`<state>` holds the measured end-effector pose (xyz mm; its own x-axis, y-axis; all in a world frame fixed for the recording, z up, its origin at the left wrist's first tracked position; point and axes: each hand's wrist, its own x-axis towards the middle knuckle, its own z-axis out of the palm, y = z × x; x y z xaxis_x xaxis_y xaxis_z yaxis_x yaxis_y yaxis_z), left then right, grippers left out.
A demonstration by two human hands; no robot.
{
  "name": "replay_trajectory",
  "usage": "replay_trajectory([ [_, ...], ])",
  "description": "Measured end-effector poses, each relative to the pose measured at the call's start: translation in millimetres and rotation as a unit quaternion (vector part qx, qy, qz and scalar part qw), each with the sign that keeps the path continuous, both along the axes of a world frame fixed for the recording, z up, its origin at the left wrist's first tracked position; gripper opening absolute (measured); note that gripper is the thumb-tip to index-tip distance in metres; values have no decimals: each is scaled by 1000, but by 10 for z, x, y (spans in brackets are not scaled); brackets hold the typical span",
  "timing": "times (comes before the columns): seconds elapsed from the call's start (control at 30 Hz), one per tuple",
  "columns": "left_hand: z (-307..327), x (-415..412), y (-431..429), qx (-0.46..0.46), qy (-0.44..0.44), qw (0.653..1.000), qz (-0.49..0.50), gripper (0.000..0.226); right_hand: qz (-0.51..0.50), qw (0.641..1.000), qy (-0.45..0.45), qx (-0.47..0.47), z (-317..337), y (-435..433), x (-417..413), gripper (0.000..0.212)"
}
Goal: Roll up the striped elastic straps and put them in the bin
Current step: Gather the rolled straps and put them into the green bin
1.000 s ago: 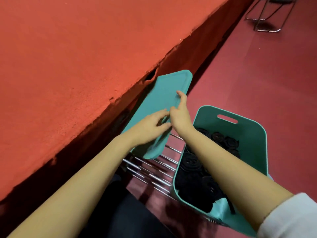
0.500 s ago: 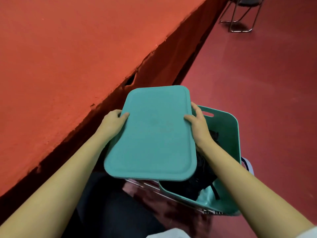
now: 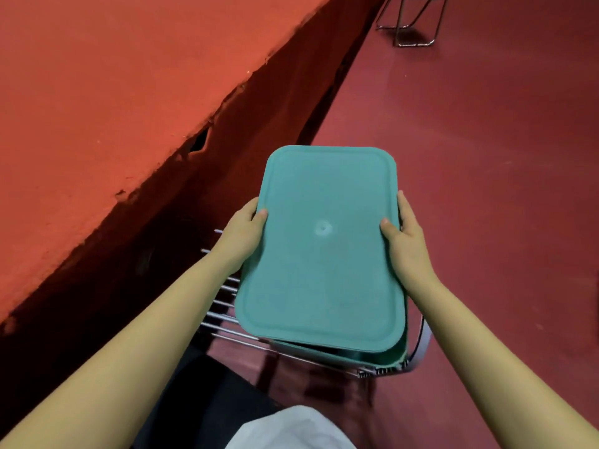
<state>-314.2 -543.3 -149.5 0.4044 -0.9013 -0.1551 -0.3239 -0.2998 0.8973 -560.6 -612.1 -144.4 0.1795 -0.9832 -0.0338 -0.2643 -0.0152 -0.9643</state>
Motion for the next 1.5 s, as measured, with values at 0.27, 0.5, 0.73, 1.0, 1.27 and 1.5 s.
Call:
replay_trajectory([
  [0.27, -147, -511, -215, 65, -50, 997, -12, 35, -47, 997, -6, 67, -272, 40, -456, 53],
  [0.5, -148, -407, -281, 86, -50, 995, -1, 35, -35, 993, -12, 111, -419, -53, -342, 51],
  [0.73, -194, -312, -315, 100, 20, 995, 3, 35, -31, 993, 15, 111, -457, -99, -311, 52],
  [1.0, -194, -303, -32, 102, 26, 993, -47, 35, 0, 996, 84, 41, -330, 208, -284, 53],
  [1.27, -343, -476, 878, 27, -153, 973, -172, 50, 188, 893, 377, -160, -440, 922, -462, 59],
  [1.5, -454, -392, 1314, -9, -308, 898, -313, 89, 357, 730, 532, -237, -404, 1131, -684, 102],
])
